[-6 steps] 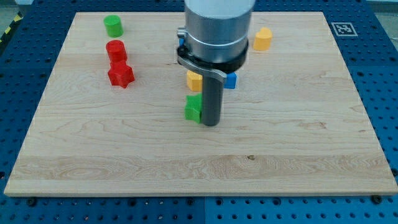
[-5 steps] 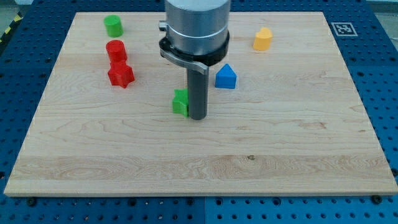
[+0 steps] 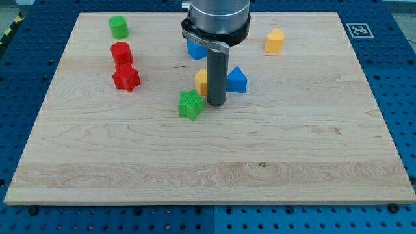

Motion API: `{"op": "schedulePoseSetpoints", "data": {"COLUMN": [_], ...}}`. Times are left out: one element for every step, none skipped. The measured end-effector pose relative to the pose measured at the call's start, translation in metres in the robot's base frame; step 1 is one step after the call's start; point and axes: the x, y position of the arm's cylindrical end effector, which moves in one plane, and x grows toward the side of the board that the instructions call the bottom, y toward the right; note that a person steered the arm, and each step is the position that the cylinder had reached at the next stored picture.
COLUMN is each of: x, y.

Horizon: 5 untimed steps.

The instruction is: Push the green star left a bit

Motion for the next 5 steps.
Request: {"op": "schedulePoseSetpoints", "data": {"x": [0.000,0.003,0.011,0.014,0.014], "y": [0.000,-0.002,0.005,-0.019,-0.061]}}
